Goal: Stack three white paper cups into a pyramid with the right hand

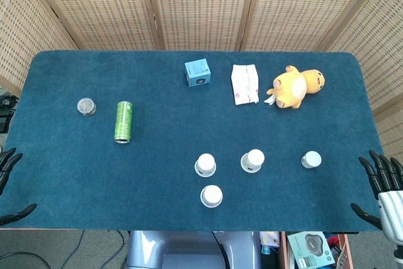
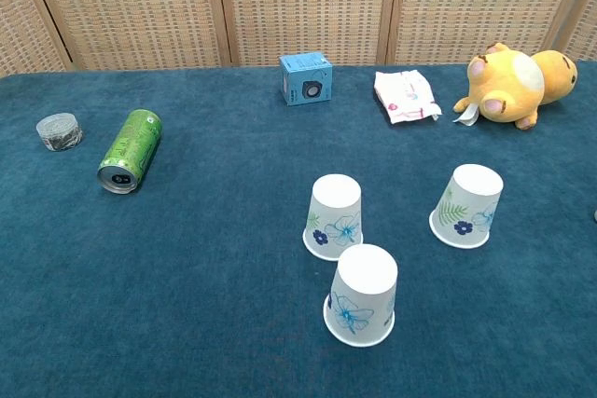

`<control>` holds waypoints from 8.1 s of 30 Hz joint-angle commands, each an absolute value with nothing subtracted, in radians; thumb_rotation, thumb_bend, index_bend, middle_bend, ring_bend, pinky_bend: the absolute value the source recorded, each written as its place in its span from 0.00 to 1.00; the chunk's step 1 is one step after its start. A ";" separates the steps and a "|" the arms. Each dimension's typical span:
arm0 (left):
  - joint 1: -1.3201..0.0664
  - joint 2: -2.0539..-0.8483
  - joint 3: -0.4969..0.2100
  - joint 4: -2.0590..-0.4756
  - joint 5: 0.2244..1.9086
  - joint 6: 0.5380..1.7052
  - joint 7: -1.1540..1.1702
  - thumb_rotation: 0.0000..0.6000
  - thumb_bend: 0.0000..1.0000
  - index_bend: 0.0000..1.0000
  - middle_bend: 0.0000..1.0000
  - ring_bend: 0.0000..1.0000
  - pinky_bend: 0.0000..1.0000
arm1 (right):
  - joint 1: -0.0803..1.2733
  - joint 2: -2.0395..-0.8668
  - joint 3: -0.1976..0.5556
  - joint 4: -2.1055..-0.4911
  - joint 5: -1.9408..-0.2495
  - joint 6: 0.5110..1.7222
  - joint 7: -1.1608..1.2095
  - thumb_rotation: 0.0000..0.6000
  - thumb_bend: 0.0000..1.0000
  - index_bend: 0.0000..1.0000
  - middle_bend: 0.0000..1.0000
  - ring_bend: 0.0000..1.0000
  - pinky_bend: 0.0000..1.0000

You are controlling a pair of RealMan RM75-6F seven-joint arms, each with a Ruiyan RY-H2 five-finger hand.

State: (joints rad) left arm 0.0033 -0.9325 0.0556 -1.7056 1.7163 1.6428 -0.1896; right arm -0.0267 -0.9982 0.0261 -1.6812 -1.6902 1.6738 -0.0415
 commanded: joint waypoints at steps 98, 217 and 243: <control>-0.112 -0.949 -0.030 -1.727 1.464 1.396 -0.139 1.00 0.06 0.00 0.00 0.00 0.00 | 0.854 -1.448 0.348 -1.515 -1.010 0.888 -0.441 1.00 0.30 0.51 0.56 0.49 0.53; -0.130 -0.955 -0.020 -1.736 1.455 1.361 -0.106 1.00 0.06 0.00 0.00 0.00 0.00 | 0.806 -1.263 0.023 -1.600 -1.129 0.780 -0.308 1.00 0.00 0.13 0.21 0.21 0.25; -0.133 -0.957 -0.019 -1.740 1.444 1.349 -0.092 1.00 0.06 0.00 0.00 0.00 0.00 | 0.767 -1.389 0.040 -1.427 -1.267 0.833 -0.196 1.00 0.40 0.51 0.56 0.50 0.58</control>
State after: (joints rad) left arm -0.1332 -0.9571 -0.0192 -1.7397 1.4443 1.3490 -0.0924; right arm 0.7702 -1.3907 0.0404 -1.4280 -1.2599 0.8293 -0.2027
